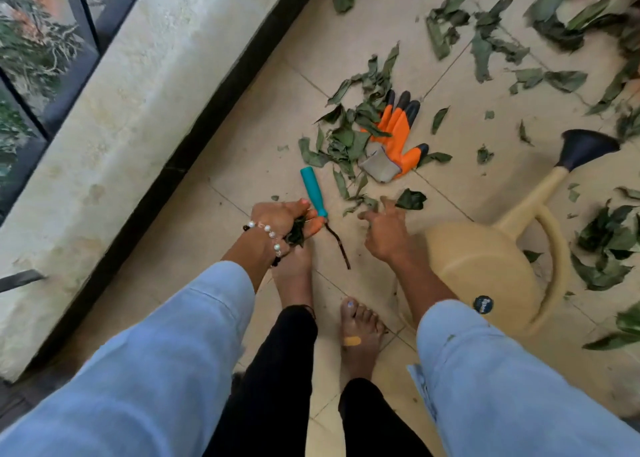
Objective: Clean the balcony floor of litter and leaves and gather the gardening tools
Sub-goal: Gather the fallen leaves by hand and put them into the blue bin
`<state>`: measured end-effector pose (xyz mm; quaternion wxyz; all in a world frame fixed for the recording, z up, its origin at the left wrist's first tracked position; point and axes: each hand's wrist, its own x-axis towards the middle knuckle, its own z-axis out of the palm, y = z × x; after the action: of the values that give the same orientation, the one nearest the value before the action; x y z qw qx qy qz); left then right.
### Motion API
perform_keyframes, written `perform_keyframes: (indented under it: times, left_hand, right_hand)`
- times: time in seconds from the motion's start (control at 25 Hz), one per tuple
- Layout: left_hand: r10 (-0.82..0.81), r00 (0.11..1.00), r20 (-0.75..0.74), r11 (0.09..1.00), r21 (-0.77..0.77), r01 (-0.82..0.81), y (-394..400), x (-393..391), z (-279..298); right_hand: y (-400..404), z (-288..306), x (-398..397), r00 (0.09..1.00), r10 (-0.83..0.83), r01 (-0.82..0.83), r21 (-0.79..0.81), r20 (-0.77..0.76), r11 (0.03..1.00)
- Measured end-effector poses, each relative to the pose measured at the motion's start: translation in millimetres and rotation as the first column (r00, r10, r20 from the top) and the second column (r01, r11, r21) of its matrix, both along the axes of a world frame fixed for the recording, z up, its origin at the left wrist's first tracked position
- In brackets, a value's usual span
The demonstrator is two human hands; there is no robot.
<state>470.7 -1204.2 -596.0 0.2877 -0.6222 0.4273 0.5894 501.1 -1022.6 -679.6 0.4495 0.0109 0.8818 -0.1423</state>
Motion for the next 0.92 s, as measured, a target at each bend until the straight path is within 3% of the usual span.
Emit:
perform_keyframes:
  times: [0.16,0.28,0.4,0.72,0.8,0.92]
  left_hand:
    - [-0.03,0.999,-0.027,0.996,-0.08,0.028,-6,8,-25]
    - [-0.099,0.995,-0.019,0.991,-0.087,0.097,-7,14,-34]
    - [-0.124,0.992,-0.001,0.987,-0.099,0.124,-8,17,-37]
    - [-0.118,0.992,-0.032,0.989,-0.095,0.115,-19,20,-60]
    - [-0.112,0.993,-0.042,0.99,-0.088,0.108,-19,22,-61]
    - [-0.101,0.994,-0.04,0.992,-0.075,0.098,-18,23,-55]
  right_hand:
    - [-13,-21,7,0.989,0.131,-0.128,0.039,-0.069,0.991]
    - [-16,-11,10,0.972,0.03,-0.025,0.023,-0.234,0.999]
    - [-24,-10,11,0.955,-0.013,0.012,-0.004,-0.297,1.0]
    - [-37,-34,-3,0.907,0.3,-0.29,0.078,-0.295,0.954]
    - [-34,-34,-3,0.929,0.22,-0.208,0.072,-0.296,0.975]
    - [-37,-21,-10,0.935,-0.069,0.052,-0.057,-0.349,0.997]
